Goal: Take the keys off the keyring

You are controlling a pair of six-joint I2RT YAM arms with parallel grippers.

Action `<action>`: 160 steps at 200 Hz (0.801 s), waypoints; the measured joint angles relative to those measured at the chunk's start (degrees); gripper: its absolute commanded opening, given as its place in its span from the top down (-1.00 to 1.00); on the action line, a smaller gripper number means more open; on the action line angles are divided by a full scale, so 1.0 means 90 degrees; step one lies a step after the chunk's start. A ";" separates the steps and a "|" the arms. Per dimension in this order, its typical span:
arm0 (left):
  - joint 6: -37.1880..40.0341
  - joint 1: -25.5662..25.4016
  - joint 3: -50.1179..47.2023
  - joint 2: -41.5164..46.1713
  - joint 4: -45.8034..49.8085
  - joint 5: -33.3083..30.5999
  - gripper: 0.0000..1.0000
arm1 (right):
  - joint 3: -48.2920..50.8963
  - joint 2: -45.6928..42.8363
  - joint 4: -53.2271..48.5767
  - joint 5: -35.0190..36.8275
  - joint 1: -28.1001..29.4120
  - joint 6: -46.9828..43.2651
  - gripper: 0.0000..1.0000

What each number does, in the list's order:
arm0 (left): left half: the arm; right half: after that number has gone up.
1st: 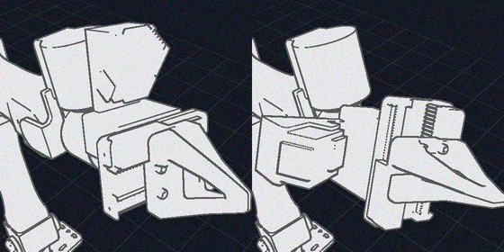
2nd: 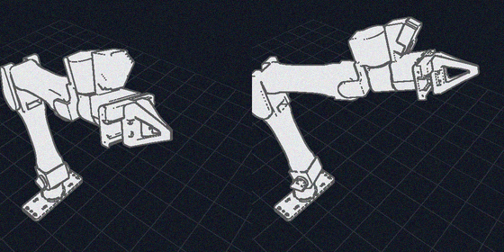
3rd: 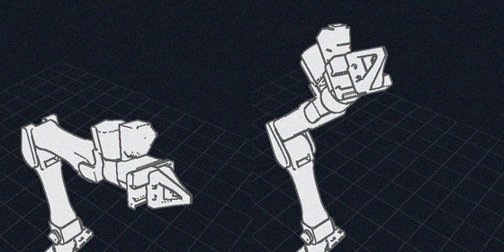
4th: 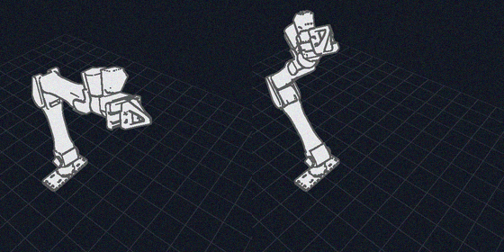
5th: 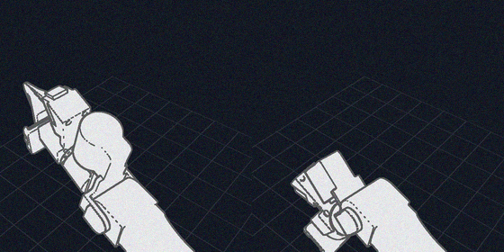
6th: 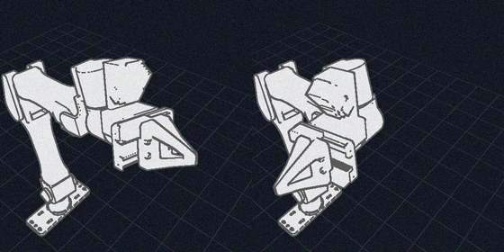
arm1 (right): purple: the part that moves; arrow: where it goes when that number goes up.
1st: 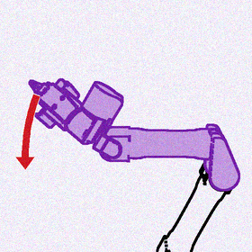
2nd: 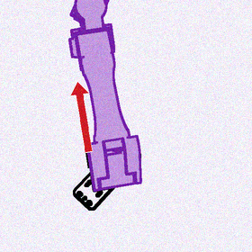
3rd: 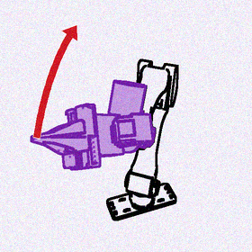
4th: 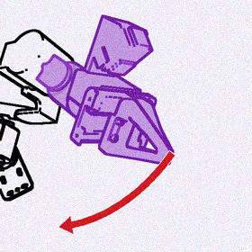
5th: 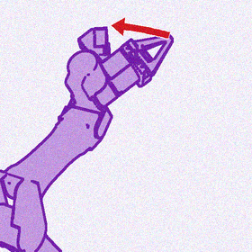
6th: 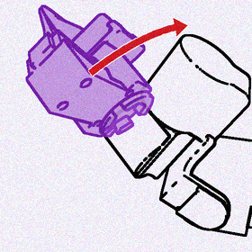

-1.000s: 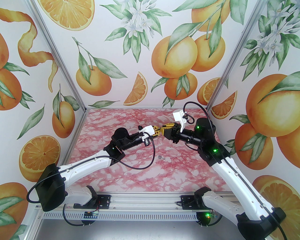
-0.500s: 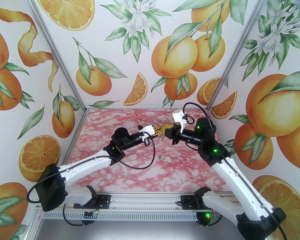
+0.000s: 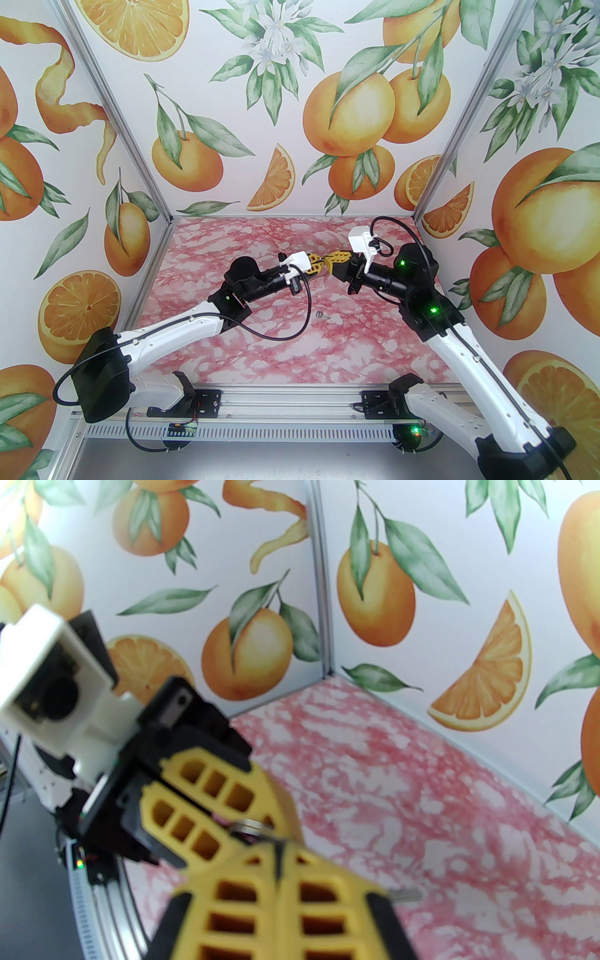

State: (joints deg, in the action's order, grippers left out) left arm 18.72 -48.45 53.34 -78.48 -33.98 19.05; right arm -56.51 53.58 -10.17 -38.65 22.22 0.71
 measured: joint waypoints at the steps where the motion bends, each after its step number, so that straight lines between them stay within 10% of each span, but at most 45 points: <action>1: -0.0010 0.0000 0.0000 0.0000 0.0000 -0.0002 1.00 | 0.0010 -0.0005 0.0010 0.0000 0.0000 -0.0007 1.00; 160: -0.0257 -0.0095 0.0000 0.0000 0.0092 0.0005 1.00 | 0.0238 -0.0357 0.0083 -0.0245 0.0078 -0.0784 1.00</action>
State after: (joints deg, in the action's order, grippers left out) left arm 16.40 -49.30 53.34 -78.48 -33.15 19.09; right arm -54.37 50.37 -9.43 -40.86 22.92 -6.35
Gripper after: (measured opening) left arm 0.075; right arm 0.044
